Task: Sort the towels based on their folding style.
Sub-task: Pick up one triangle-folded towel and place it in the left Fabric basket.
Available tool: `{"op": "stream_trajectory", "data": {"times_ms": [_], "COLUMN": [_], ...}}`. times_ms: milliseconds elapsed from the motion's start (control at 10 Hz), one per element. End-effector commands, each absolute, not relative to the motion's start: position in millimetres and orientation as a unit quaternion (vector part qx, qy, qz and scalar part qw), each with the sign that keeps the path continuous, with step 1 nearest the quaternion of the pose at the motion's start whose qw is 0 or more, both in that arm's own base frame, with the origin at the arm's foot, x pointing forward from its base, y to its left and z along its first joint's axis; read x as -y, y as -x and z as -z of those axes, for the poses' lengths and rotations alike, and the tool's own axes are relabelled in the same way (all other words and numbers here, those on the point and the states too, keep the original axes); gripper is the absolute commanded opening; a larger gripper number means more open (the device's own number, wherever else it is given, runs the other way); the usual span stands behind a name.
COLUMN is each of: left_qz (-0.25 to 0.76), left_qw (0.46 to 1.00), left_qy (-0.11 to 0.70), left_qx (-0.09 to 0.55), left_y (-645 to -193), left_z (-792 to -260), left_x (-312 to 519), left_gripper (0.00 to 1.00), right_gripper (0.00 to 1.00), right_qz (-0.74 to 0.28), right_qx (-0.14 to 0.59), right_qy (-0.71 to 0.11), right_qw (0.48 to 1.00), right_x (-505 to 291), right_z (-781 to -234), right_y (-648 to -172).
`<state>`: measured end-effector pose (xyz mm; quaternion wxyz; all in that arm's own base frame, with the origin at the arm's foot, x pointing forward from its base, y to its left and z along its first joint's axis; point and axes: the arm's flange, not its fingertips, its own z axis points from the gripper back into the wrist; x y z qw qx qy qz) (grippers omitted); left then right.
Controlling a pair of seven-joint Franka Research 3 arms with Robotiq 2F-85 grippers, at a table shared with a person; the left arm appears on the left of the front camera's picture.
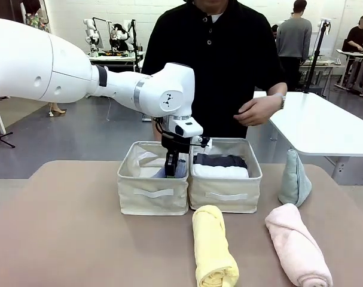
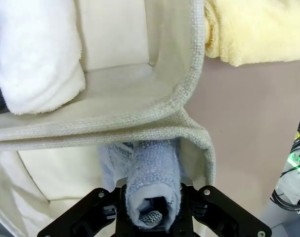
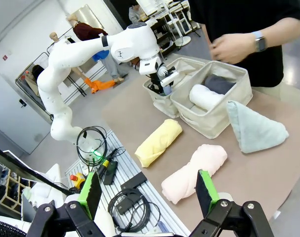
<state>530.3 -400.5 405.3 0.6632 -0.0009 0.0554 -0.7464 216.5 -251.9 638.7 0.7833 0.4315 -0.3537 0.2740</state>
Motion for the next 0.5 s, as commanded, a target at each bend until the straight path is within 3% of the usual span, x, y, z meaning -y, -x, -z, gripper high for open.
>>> {"op": "stream_trajectory", "data": {"times_ms": [0,100,300,400], "left_qz": [0.744,0.747,0.745,0.744], "left_qw": [0.666,0.663,0.666,0.666], "left_qy": [-0.008,-0.006,0.001,0.002], "left_qx": [-0.055,-0.054,-0.053,-0.051], "left_y": [-521.0,-520.7,-521.8,-522.4], "left_z": [-397.4,-398.4,-399.9,-401.1], "left_x": [385.9,385.7,386.1,385.6], "left_gripper": [0.31,0.81,1.0,1.0], "right_gripper": [1.0,1.0,1.0,1.0], "right_qz": [-0.278,-0.278,-0.278,-0.278], "right_qx": [0.364,0.364,0.364,0.364], "right_qy": [-0.437,-0.437,-0.437,-0.437], "right_qw": [0.774,0.774,0.774,0.774], "right_x": [252.3,252.3,252.3,252.3], "right_z": [-641.6,-641.6,-641.6,-641.6], "right_y": [-216.5,-216.5,-216.5,-216.5]}}
